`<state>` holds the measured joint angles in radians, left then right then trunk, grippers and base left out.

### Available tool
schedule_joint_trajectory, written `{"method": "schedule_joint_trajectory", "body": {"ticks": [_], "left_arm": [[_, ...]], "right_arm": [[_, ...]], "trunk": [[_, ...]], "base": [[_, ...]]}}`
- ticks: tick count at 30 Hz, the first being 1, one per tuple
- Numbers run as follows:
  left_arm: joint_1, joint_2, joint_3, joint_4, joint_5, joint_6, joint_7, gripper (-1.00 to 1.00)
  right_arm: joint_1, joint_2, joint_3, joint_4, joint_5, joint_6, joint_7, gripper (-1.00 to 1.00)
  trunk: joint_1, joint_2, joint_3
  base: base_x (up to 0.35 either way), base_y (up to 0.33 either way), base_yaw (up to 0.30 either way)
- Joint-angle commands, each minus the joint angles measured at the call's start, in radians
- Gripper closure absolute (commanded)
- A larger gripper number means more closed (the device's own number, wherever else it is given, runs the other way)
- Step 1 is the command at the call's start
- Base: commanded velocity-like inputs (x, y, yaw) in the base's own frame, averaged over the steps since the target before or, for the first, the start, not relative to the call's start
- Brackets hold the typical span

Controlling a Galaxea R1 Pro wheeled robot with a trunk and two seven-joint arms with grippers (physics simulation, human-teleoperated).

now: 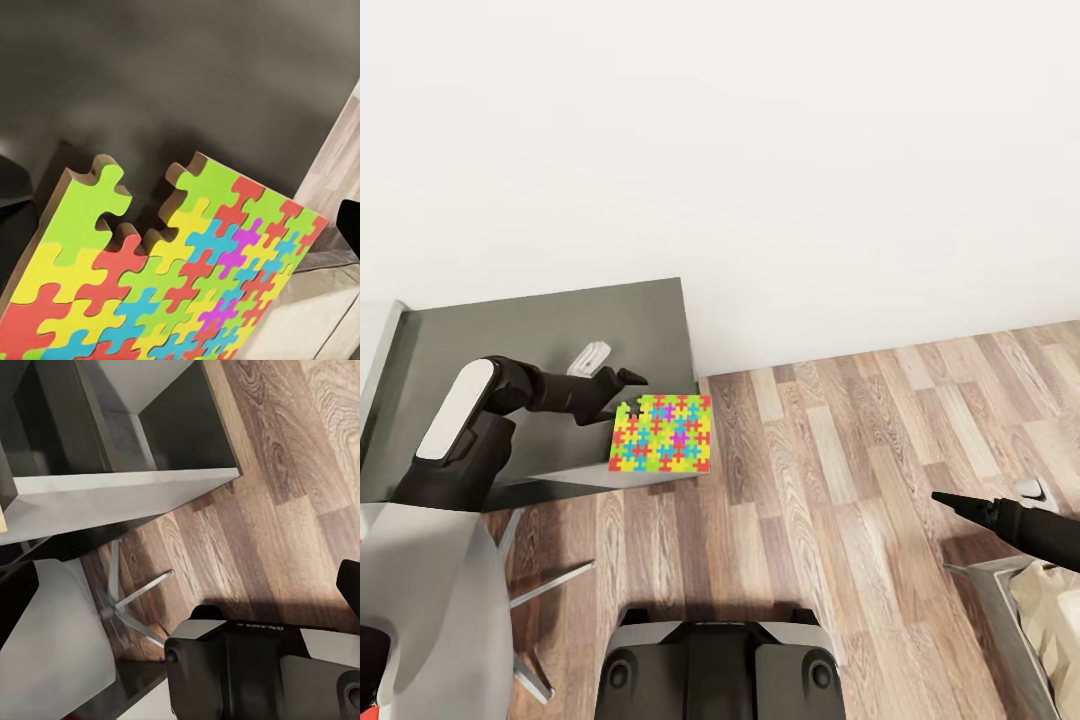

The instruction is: Put all the toys in the child's room - the three board games (two on the bed and one on the table), the two jigsaw puzzles on the table, and the tennis ball on the table - inside the toy box on the table in the child's room.

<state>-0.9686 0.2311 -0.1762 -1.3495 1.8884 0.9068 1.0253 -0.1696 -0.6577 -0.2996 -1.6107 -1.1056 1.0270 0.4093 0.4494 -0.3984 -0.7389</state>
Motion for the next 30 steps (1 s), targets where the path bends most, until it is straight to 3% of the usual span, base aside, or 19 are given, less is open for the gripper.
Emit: {"method": "schedule_joint_trajectory", "body": {"ticks": [1,14,30], "left_arm": [[-0.001,0.001,-0.001,-0.001,0.009,0.0,0.01,-1.0],[-0.001,0.001,0.0,0.0,0.009,0.0,0.009,-1.0],[-0.001,0.001,0.0,0.0,0.01,-0.001,0.009,-1.0]], "right_arm": [[-0.001,0.0,-0.001,0.0,0.009,0.004,0.009,-1.0],[-0.001,0.0,-0.001,0.0,0.009,0.004,0.009,-1.0],[-0.001,-0.001,-0.001,0.0,0.009,0.005,0.009,-1.0]], "trunk": [[0.001,-0.002,-0.001],[0.001,-0.002,-0.001],[0.001,-0.002,-0.001]], "base": [[0.0,0.0,-0.012],[0.0,0.0,-0.011],[0.0,0.0,-0.134]]}}
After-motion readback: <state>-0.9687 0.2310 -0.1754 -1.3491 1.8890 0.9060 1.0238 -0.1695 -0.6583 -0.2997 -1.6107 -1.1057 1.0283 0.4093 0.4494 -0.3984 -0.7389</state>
